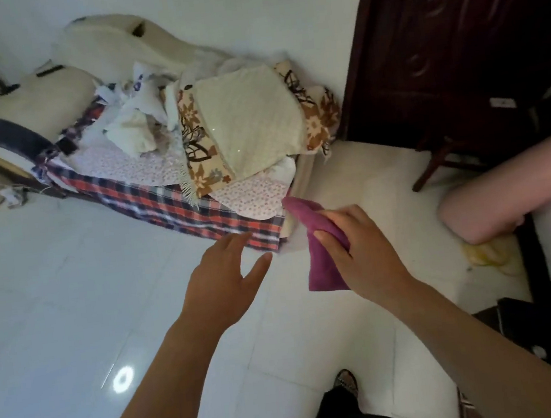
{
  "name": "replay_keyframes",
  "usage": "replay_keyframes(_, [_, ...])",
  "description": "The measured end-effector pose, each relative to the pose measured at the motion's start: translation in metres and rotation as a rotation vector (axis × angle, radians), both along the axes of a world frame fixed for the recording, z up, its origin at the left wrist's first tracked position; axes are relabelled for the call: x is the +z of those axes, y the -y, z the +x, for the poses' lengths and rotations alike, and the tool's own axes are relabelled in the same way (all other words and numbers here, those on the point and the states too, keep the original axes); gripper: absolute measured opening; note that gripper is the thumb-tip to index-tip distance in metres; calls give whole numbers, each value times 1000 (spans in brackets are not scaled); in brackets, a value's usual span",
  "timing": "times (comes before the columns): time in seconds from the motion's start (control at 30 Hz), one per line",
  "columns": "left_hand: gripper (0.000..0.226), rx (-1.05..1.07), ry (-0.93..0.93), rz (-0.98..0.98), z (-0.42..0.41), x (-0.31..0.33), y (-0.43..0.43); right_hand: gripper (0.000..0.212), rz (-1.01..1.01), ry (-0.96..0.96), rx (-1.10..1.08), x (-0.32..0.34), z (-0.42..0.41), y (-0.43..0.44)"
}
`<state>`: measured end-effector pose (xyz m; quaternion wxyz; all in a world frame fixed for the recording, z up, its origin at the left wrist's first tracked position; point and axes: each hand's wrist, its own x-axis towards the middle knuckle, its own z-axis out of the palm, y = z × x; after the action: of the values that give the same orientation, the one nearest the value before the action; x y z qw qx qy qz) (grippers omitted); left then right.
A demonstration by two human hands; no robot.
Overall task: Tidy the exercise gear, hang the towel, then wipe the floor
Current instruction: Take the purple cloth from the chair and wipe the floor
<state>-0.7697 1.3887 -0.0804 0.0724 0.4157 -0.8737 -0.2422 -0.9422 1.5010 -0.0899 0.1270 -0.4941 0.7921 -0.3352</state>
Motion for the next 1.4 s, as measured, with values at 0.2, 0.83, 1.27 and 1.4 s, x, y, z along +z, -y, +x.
replay_keyframes(0.2, [51, -204, -65, 14, -152, 3, 8, 38, 46, 19, -184, -3, -128, -28])
replay_keyframes(0.83, [50, -649, -164, 25, -451, -13, 77, 37, 45, 34, -625, -8, -358, -10])
replay_keyframes(1.27, [51, -865, -170, 0, -679, -2, 192, 40, -34, 25, -795, 4, -548, 108])
replay_keyframes(1.4, [52, -925, -156, 23, -733, -7, 199, 41, -58, 77, -921, -5, -593, 107])
